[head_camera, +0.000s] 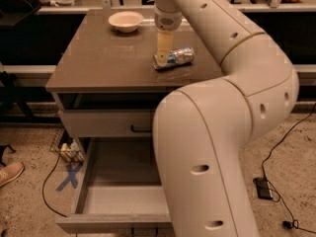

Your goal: Place redbull can into middle drawer

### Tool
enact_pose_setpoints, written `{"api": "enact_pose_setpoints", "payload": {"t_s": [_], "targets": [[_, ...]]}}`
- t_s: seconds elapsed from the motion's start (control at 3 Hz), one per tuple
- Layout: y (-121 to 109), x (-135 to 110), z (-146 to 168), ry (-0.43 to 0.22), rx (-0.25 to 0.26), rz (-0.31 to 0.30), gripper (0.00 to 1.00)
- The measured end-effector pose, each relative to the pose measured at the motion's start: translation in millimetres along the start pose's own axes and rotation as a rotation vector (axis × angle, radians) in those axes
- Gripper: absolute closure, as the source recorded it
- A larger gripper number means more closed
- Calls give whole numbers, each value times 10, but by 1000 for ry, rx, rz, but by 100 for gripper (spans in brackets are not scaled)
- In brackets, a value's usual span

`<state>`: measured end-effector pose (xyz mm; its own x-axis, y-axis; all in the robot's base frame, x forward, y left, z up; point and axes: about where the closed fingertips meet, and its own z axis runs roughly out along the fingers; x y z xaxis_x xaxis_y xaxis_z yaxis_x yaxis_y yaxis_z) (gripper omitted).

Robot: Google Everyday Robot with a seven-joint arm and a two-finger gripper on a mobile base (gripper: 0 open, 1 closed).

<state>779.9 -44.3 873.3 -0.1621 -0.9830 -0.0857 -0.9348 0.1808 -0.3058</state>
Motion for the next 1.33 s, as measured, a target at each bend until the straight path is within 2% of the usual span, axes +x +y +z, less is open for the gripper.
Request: {"api": "enact_pose_setpoints", "payload": {"t_s": [0.33,0.67,1.0,1.33], "targets": [[-1,-102,133,28,-13,17,0],[15,-136,247,30,-37,38,0],[14,-81,319,20,-54,67,16],[8,9,321,-3,-67,81,47]]}}
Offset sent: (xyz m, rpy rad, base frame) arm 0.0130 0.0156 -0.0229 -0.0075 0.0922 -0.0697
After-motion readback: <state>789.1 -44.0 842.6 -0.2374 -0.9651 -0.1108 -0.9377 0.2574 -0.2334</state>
